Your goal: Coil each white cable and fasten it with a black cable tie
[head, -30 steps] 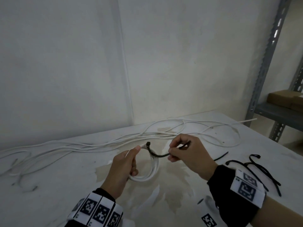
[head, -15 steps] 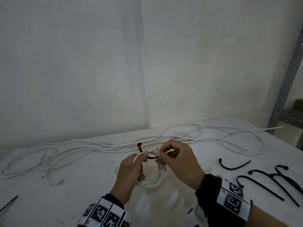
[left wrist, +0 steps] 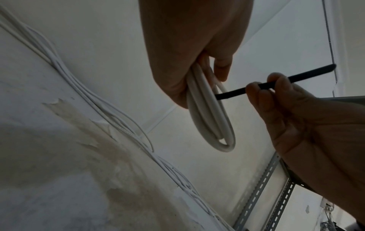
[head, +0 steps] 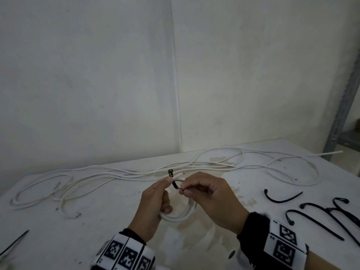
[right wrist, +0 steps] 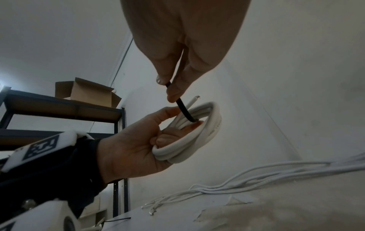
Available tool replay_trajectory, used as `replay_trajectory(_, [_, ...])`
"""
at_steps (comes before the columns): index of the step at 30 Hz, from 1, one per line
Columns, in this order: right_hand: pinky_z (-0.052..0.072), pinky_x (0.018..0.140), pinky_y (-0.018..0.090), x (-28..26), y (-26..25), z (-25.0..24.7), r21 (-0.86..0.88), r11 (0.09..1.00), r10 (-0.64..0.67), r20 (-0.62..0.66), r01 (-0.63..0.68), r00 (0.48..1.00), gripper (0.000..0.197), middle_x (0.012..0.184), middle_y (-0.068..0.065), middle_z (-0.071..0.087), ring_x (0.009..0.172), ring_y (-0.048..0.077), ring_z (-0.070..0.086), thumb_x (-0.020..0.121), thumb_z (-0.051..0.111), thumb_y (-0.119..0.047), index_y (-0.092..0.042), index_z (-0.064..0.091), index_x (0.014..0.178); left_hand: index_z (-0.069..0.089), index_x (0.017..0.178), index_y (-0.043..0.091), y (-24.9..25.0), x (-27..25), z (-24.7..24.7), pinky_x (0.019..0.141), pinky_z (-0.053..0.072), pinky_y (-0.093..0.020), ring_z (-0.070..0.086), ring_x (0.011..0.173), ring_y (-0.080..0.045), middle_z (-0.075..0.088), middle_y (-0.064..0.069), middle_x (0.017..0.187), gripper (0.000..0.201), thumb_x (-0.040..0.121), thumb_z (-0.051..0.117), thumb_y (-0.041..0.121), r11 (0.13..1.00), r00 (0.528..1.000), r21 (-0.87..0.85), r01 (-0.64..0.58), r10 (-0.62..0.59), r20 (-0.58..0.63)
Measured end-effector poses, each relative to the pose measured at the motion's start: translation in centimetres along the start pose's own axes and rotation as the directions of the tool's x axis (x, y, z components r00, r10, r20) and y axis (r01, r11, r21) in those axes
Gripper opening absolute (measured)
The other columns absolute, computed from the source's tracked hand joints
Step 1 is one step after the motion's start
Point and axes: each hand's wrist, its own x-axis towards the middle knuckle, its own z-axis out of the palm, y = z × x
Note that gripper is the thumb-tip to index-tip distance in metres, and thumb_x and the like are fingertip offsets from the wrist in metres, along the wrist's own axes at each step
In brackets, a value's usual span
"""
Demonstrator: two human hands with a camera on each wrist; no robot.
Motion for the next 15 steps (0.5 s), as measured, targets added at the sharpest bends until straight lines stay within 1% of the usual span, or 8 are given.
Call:
replay_trajectory(2, [0.053, 0.075, 0.025, 0.06, 0.07, -0.16, -0.059, 0.998, -0.024, 0.027, 0.025, 0.999, 0.011, 0.082, -0.004, 0.067, 0.081, 0.019, 0.066, 0.074, 0.063, -0.029, -0.021, 0.069, 0.077, 0.051, 0.036, 0.023, 0.09, -0.14, 0.09, 0.041, 0.023, -0.021, 0.018, 0.04, -0.008, 0.019, 0.007, 0.046, 0.055, 0.091, 0.054, 0.017, 1.0, 1.0, 0.004, 0.008, -0.008, 0.012])
replay_trajectory(5, [0.05, 0.072, 0.019, -0.26, 0.28, -0.41, -0.166, 0.983, -0.064, 0.084, 0.077, 0.994, 0.01, 0.084, -0.003, 0.067, 0.08, 0.012, 0.065, 0.078, 0.061, -0.023, -0.019, 0.069, 0.083, 0.05, 0.039, 0.023, 0.2, -0.28, 0.05, 0.039, 0.022, -0.02, 0.017, 0.039, -0.008, 0.018, 0.006, 0.047, 0.051, 0.09, 0.054, 0.016, 0.999, 1.0, -0.03, 0.017, -0.017, 0.007])
replay_trajectory(6, [0.05, 0.072, 0.018, -0.41, 0.44, -0.42, -0.181, 0.98, -0.066, 0.098, 0.083, 0.993, 0.009, 0.085, -0.004, 0.067, 0.08, 0.01, 0.065, 0.079, 0.061, -0.019, -0.019, 0.068, 0.085, 0.053, 0.045, 0.024, 0.24, -0.32, -0.01, 0.039, 0.022, -0.02, 0.017, 0.039, -0.008, 0.018, 0.006, 0.048, 0.045, 0.09, 0.054, 0.016, 0.999, 1.0, -0.042, 0.011, -0.01, 0.014])
replay_trajectory(8, [0.05, 0.072, 0.016, -0.69, 0.76, -0.37, -0.192, 0.978, -0.059, 0.106, 0.078, 0.993, 0.013, 0.087, -0.005, 0.067, 0.081, 0.009, 0.065, 0.08, 0.062, -0.01, -0.019, 0.068, 0.086, 0.06, 0.066, 0.02, 0.39, -0.45, -0.01, 0.039, 0.022, -0.02, 0.017, 0.04, -0.008, 0.017, 0.006, 0.05, 0.025, 0.09, 0.054, 0.017, 0.999, 0.999, -0.046, -0.005, 0.007, 0.048])
replay_trajectory(10, [0.048, 0.071, 0.014, -0.75, 0.82, -0.36, -0.185, 0.981, -0.04, 0.089, 0.056, 0.995, 0.012, 0.086, -0.006, 0.067, 0.08, 0.007, 0.064, 0.079, 0.062, -0.011, -0.017, 0.07, 0.086, 0.062, 0.084, 0.016, 0.52, -0.53, 0.03, 0.039, 0.023, -0.019, 0.017, 0.04, -0.007, 0.018, 0.007, 0.051, 0.011, 0.09, 0.053, 0.018, 0.999, 0.997, -0.049, -0.009, 0.013, 0.072])
replay_trajectory(11, [0.047, 0.07, 0.013, -0.68, 0.7, -0.35, -0.181, 0.983, -0.024, 0.08, 0.038, 0.997, 0.011, 0.085, -0.006, 0.067, 0.078, 0.005, 0.064, 0.079, 0.062, -0.011, -0.014, 0.071, 0.085, 0.061, 0.086, 0.016, 0.47, -0.54, 0.0, 0.039, 0.023, -0.019, 0.017, 0.04, -0.007, 0.018, 0.007, 0.051, 0.009, 0.09, 0.053, 0.018, 0.999, 0.997, -0.05, -0.008, 0.012, 0.078])
replay_trajectory(13, [0.045, 0.068, 0.012, -0.33, 0.37, -0.27, -0.159, 0.987, 0.032, 0.071, -0.021, 0.997, 0.01, 0.079, -0.006, 0.067, 0.072, 0.002, 0.061, 0.082, 0.063, -0.007, -0.012, 0.071, 0.08, 0.06, 0.081, 0.017, 0.32, -0.61, 0.07, 0.038, 0.023, -0.018, 0.018, 0.04, -0.006, 0.019, 0.007, 0.05, 0.012, 0.091, 0.053, 0.018, 0.999, 0.996, -0.044, -0.011, 0.015, 0.085])
replay_trajectory(15, [0.045, 0.064, 0.013, 0.07, 0.11, -0.05, -0.115, 0.989, 0.103, 0.058, -0.096, 0.993, 0.021, 0.07, -0.007, 0.065, 0.064, 0.002, 0.059, 0.084, 0.062, -0.001, -0.019, 0.068, 0.075, 0.062, 0.084, 0.016, 0.07, -0.76, 0.35, 0.038, 0.023, -0.018, 0.019, 0.039, -0.006, 0.02, 0.007, 0.05, 0.013, 0.091, 0.052, 0.018, 0.999, 0.996, -0.036, -0.016, 0.02, 0.091])
